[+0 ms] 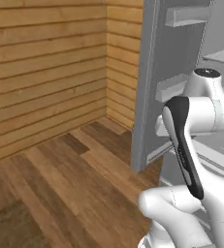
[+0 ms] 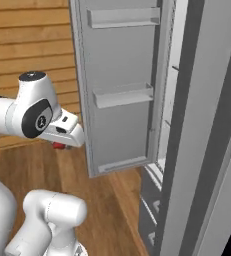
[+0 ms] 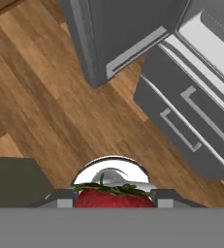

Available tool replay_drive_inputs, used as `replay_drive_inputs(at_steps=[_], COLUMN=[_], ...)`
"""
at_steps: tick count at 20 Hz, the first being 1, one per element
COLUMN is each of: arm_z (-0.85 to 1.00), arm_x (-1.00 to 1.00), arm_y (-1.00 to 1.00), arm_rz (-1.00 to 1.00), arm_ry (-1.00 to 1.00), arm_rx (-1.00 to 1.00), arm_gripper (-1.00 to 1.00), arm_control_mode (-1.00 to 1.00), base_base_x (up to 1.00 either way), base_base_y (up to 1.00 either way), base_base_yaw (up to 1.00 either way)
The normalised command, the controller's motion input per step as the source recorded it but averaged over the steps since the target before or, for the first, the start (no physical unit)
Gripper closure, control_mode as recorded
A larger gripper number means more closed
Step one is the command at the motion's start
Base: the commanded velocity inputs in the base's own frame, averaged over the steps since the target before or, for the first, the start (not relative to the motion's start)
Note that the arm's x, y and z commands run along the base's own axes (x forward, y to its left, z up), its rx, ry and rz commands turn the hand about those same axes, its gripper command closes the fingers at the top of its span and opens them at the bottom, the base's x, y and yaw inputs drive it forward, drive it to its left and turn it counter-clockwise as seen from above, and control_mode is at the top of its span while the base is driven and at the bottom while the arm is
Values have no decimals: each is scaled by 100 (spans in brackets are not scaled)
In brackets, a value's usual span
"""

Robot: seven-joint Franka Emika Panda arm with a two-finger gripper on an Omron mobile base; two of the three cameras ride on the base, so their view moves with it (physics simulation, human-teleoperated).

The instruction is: Take the strawberry from the fridge and place it on top of the pancake, located on the dining counter.

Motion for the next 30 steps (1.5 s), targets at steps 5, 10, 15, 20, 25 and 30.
replay_drive_inputs(at_steps=[5, 10, 15, 20, 25, 30], arm_z=[0, 0, 0, 0, 0, 0], arm_x=[0, 0, 0, 0, 0, 0], arm_y=[0, 0, 0, 0, 0, 0], arm_rz=[0, 0, 0, 0, 0, 0], arm_ry=[0, 0, 0, 0, 0, 0], arm_rx=[0, 0, 0, 0, 0, 0], arm_gripper=[100, 100, 100, 100, 100, 100], arm_control_mode=[100, 100, 100, 100, 100, 100], base_base_x=[-91, -5, 15, 67, 100, 100], base_base_y=[54, 57, 38, 6, 5, 20], base_base_yaw=[56, 66, 58, 17, -15, -15])
